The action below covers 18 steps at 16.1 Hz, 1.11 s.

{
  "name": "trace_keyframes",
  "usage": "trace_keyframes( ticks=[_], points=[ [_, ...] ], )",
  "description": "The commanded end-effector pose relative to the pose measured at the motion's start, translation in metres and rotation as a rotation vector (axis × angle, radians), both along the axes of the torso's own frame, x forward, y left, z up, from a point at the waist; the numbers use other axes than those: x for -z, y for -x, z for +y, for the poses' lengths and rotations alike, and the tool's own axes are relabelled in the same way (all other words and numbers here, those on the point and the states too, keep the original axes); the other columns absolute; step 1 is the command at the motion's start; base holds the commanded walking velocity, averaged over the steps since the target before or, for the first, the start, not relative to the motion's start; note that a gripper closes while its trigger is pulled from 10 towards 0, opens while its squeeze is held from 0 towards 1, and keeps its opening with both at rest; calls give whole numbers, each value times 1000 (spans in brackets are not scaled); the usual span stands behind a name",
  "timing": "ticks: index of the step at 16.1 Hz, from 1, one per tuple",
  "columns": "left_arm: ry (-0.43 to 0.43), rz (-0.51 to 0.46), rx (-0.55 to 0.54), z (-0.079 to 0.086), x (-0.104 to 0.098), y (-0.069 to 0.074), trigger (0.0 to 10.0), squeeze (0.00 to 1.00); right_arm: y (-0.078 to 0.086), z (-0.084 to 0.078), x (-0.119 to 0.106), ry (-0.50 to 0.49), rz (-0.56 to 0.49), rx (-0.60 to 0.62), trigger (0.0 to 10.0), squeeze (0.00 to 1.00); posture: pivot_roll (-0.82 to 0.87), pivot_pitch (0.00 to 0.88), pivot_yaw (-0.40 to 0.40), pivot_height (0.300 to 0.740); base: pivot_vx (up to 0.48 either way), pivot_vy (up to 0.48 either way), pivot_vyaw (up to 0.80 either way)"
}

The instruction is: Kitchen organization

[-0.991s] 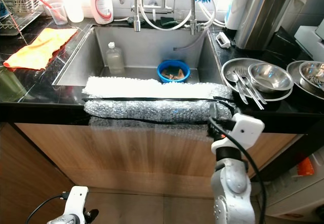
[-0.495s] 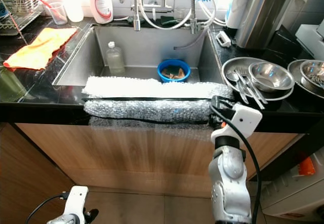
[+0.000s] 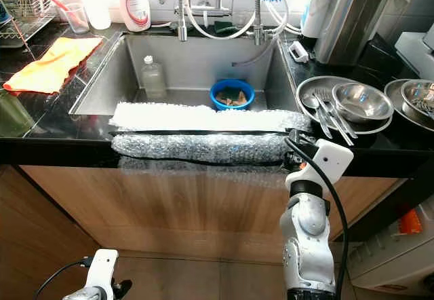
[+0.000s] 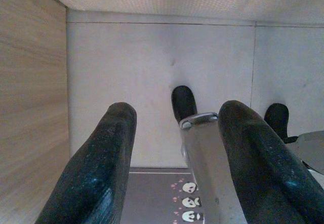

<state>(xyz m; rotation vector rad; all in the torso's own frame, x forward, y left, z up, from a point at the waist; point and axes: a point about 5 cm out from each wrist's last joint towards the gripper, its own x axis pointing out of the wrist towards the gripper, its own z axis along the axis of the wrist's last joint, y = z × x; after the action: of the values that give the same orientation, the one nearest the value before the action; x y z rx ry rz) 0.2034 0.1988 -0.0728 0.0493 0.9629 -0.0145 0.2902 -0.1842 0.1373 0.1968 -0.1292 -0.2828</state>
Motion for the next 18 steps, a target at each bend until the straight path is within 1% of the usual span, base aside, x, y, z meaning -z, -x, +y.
trace_keyframes(
  ticks=[1,4,5,10,18],
  points=[
    [-18,25,15,3,2,5,10000,0,-2,-1,0,3,-1,12,10000,0,-29,72,-1,740,0,0,0],
    [-22,29,23,3,3,6,10000,0,-2,-2,-1,4,-7,16,10000,0,-26,73,0,740,0,0,0],
    [-30,34,42,3,3,6,10000,0,-2,-1,-2,3,-18,18,10000,0,-29,72,2,740,0,0,0],
    [-31,33,57,3,3,6,10000,0,0,3,-4,23,-42,6,10000,0,-31,58,2,740,0,0,0],
    [-33,34,69,3,3,7,10000,0,-2,0,-7,34,-59,10,10000,0,-31,52,3,740,0,0,0]
  ],
)
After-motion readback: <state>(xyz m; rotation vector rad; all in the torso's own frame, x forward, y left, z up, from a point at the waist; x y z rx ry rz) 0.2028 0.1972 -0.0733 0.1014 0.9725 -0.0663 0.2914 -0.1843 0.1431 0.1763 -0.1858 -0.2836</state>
